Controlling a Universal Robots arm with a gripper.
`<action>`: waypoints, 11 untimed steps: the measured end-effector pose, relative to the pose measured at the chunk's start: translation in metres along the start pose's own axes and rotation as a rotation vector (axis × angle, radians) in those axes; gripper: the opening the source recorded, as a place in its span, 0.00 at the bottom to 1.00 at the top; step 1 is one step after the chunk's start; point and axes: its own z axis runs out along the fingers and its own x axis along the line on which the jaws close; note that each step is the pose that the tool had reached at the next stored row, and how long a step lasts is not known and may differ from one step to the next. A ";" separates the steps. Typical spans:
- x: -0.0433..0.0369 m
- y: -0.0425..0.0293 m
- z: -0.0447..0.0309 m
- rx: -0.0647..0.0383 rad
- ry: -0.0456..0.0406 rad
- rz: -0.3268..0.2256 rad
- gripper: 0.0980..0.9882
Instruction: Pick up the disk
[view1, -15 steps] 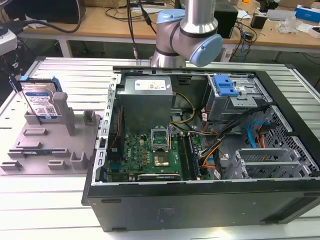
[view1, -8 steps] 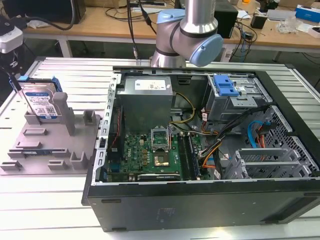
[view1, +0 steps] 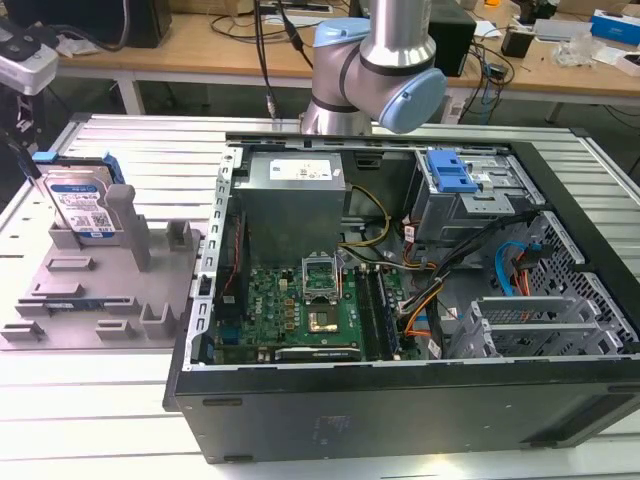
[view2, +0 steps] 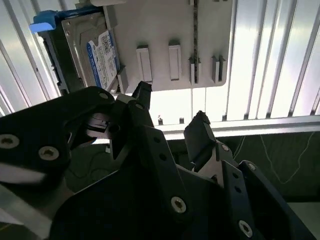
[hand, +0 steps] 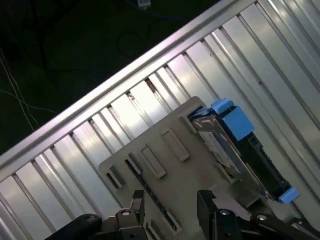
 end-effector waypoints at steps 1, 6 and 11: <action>0.0000 0.0000 0.0000 0.000 0.0002 -0.013 0.50; 0.0000 0.0000 0.0002 0.005 0.0015 -0.134 0.50; 0.0000 0.0000 0.0006 0.010 0.0021 -0.238 0.50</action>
